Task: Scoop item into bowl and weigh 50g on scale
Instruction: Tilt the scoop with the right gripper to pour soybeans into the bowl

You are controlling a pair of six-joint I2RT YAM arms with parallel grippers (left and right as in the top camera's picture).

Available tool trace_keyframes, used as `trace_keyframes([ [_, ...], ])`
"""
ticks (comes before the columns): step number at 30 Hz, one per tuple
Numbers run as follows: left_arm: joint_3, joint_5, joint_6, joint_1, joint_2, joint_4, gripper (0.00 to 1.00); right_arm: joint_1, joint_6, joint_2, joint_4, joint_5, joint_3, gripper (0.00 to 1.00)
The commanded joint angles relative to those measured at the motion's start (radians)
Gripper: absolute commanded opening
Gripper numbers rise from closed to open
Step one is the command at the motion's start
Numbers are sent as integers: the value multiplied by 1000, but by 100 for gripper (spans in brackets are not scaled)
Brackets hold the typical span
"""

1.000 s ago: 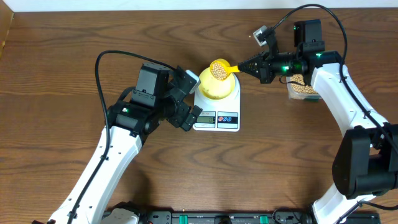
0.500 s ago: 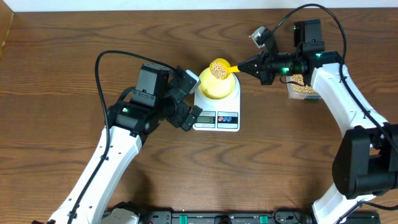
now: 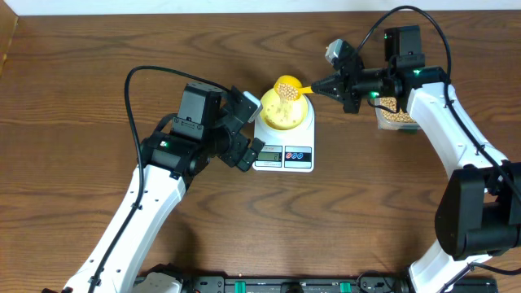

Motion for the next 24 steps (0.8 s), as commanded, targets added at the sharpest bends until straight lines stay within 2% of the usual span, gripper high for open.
trace_keyframes([
  [1, -3, 12, 3, 4, -7, -2, 99, 11, -126, 6, 2, -8, -6, 1],
  [20, -3, 12, 3, 4, -7, -2, 99, 11, -378, 6, 3, -8, -6, 1],
  [24, -3, 12, 3, 4, -7, -2, 99, 11, -392, 6, 2, -8, -6, 1],
])
